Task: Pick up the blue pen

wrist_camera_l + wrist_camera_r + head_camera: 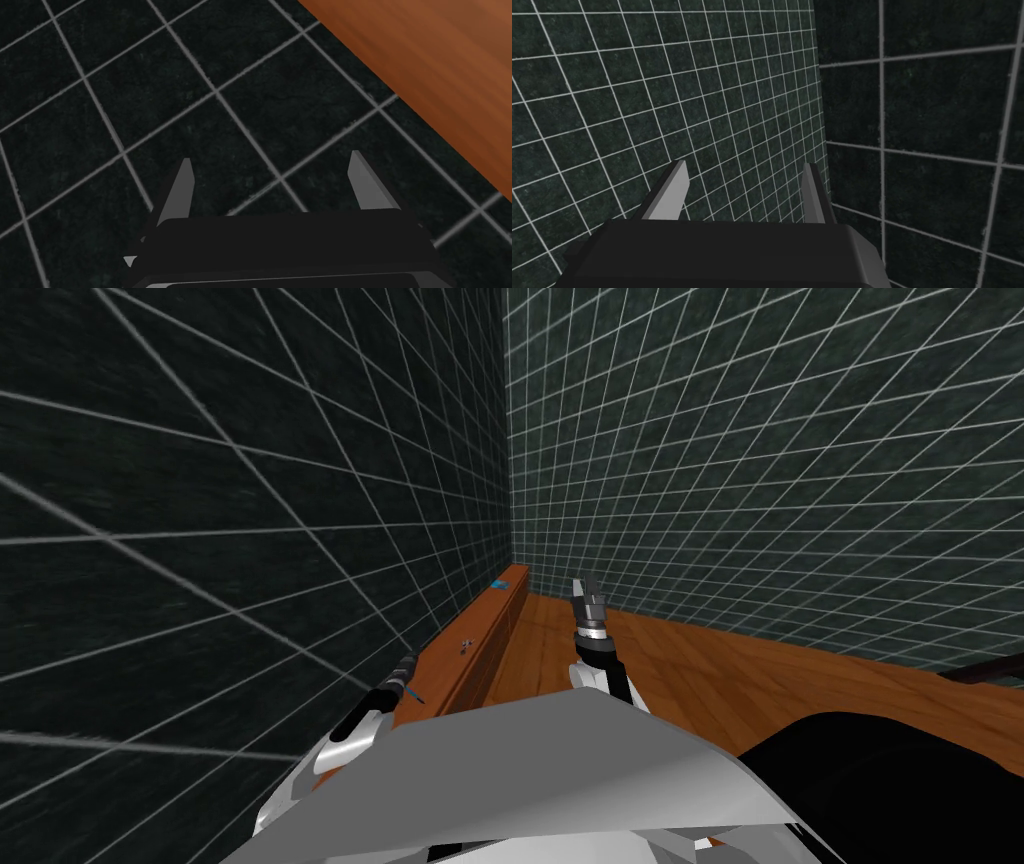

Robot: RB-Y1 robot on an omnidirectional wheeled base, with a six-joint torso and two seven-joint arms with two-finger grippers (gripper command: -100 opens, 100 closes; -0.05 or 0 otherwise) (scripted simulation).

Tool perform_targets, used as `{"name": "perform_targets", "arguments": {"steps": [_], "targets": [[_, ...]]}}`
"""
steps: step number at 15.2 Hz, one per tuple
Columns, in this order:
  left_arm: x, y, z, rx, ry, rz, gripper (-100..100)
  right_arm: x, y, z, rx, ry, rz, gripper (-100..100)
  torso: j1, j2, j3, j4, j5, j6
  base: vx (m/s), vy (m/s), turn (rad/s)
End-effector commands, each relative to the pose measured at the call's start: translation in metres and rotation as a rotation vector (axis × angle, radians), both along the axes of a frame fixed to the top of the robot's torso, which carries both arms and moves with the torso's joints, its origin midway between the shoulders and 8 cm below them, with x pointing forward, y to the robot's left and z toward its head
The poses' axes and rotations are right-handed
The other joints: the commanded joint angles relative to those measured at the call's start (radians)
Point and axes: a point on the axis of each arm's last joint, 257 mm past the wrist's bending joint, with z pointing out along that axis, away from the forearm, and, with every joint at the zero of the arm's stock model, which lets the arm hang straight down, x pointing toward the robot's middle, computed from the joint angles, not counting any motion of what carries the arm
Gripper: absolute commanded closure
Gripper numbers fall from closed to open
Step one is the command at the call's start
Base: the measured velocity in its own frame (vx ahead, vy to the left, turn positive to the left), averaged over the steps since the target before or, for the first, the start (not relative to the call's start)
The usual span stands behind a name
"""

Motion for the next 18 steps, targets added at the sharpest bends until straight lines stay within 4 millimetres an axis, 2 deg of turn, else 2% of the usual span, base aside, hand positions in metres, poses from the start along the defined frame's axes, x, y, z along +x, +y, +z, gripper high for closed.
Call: {"name": "perform_targets", "arguments": {"steps": [1,2,4,5,7,11,14,15,17,18], "targets": [[-0.008,0.012,-0.016,0.005,0.043,0.016,-100,0.000,0.000,0.000,0.000,0.000,0.000,0,0.000,0.000,0.000,0.000,0.000,0.000,-0.006,0.019,-0.108],[-0.011,0.023,-0.026,0.014,0.093,0.023,-100,0.000,0.000,0.000,0.000,0.000,0.000,0,0.000,0.000,0.000,0.000,0.000,-0.001,-0.006,0.021,-0.196],[-0.020,0.030,-0.039,0.014,0.122,0.040,-100,0.000,0.000,0.000,0.000,0.000,0.000,0,0.001,0.000,0.000,0.000,0.000,0.000,-0.009,0.030,-0.179],[-0.027,0.043,-0.052,0.021,0.176,0.053,-100,0.000,0.000,0.000,0.000,0.000,0.000,0,0.001,0.000,0.000,0.000,0.000,-0.001,-0.011,0.029,-0.210],[-0.034,0.048,-0.061,0.020,0.201,0.065,-100,0.000,0.000,0.000,0.000,0.000,0.000,0,0.001,0.000,0.000,0.000,0.000,0.000,-0.008,0.029,-0.150],[-0.058,0.076,-0.091,0.024,0.330,0.100,-100,0.000,0.000,0.000,0.000,0.000,0.000,0,0.001,0.000,0.000,0.000,0.000,-0.001,-0.009,0.025,-0.173],[-0.067,0.082,-0.100,0.022,0.353,0.114,-100,0.000,0.000,0.000,0.000,0.000,0.000,0,0.001,0.000,0.000,0.000,0.000,-0.001,-0.007,0.022,-0.112],[-0.078,0.092,-0.110,0.020,0.409,0.126,-100,0.000,0.000,0.000,0.000,0.000,0.000,0,0.000,0.000,0.000,0.000,0.000,-0.001,-0.007,0.018,-0.194],[-0.085,0.097,-0.116,0.019,0.427,0.137,-100,0.000,0.000,0.000,0.000,0.000,0.000,0,0.001,0.000,0.000,0.000,0.000,0.000,-0.009,0.027,-0.174],[-0.095,0.105,-0.124,0.014,0.476,0.146,-100,0.000,0.000,0.000,0.000,0.000,0.000,0,0.001,0.000,0.000,0.000,0.000,-0.001,-0.009,0.024,-0.181]]}}
